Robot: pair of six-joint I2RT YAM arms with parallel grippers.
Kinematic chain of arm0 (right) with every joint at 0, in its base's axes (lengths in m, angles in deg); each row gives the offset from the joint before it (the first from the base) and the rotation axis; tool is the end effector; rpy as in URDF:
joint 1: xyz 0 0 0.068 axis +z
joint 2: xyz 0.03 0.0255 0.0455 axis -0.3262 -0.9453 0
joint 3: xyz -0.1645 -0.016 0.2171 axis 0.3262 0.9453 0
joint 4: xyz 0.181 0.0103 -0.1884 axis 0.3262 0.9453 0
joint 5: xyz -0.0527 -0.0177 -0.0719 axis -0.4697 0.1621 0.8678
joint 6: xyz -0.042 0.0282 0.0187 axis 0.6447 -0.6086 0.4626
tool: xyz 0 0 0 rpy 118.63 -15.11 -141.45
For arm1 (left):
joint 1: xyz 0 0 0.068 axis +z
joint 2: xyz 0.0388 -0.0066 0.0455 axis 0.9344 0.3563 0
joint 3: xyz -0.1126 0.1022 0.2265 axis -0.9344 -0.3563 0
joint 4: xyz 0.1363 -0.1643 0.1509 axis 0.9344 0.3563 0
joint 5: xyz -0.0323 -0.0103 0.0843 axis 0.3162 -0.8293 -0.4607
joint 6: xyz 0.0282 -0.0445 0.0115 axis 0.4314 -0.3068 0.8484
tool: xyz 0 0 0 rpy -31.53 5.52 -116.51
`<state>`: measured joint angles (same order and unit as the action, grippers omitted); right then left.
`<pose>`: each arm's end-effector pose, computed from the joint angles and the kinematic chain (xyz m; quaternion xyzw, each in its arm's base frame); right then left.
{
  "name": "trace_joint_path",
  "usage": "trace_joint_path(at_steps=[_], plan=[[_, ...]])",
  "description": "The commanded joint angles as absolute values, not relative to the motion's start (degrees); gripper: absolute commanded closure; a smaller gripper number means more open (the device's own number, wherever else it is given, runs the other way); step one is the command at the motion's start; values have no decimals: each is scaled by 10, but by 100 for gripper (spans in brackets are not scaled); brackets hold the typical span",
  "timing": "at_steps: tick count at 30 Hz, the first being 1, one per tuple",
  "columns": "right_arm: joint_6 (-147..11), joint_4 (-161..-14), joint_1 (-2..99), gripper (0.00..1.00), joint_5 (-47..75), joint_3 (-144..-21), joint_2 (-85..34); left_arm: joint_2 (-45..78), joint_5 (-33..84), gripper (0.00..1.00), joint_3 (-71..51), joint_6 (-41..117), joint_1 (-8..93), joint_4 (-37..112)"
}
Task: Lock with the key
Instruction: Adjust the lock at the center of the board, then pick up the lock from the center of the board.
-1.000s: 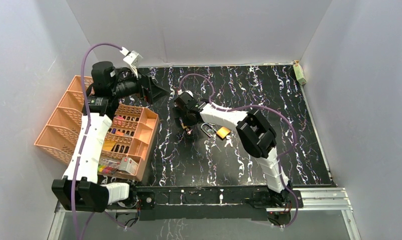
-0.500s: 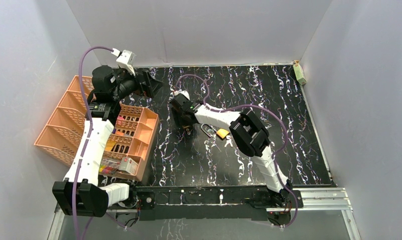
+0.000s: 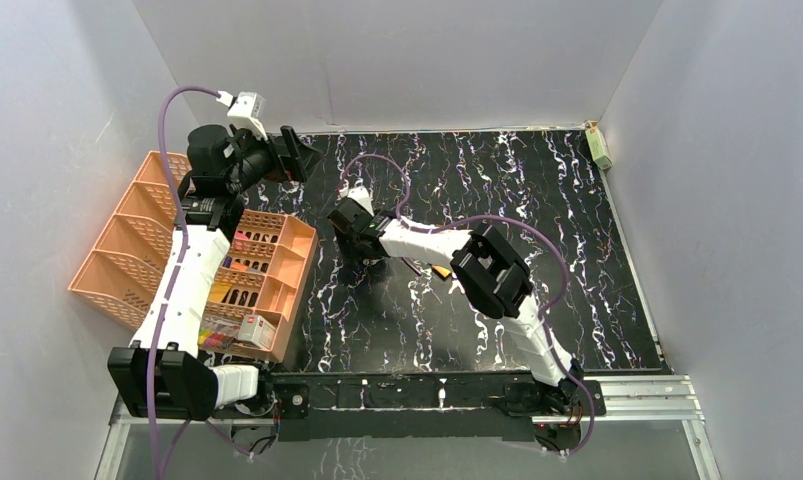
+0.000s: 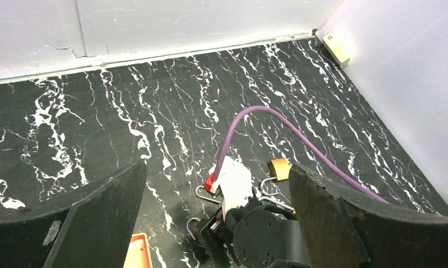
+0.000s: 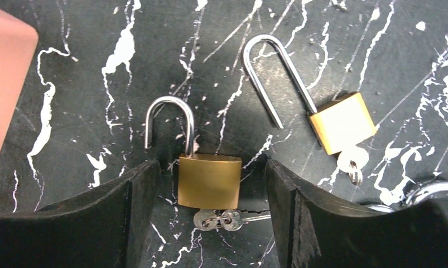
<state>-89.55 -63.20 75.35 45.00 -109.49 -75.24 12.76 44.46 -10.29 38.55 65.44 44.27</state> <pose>0.2897 0.4088 0.1680 -0.1599 0.9161 0.0676 0.3615 0.2863 -0.0347 0.4153 0.1114 0.7241 -0.2594 0.6292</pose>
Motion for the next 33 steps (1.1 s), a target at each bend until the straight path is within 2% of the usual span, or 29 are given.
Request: trace_joint_path(at_steps=[1, 8, 16, 22, 27, 33], plan=[[-923, -577, 755, 21, 470, -1059, -745, 114, 454, 2, -112, 347, 658, 386], [-965, -563, 756, 14, 477, -1050, -734, 105, 476, 2, -132, 347, 658, 376], [-1107, -416, 756, 13, 508, -1113, -761, 75, 451, 2, -151, 364, 658, 386], [-1167, -388, 756, 13, 477, -1131, -772, 78, 445, 2, -164, 338, 656, 367], [-1122, -428, 758, 14, 474, -1144, -782, 77, 426, 2, -178, 330, 645, 359], [-953, -508, 760, 9, 475, -1152, -791, 65, 406, 2, -194, 339, 637, 360]])
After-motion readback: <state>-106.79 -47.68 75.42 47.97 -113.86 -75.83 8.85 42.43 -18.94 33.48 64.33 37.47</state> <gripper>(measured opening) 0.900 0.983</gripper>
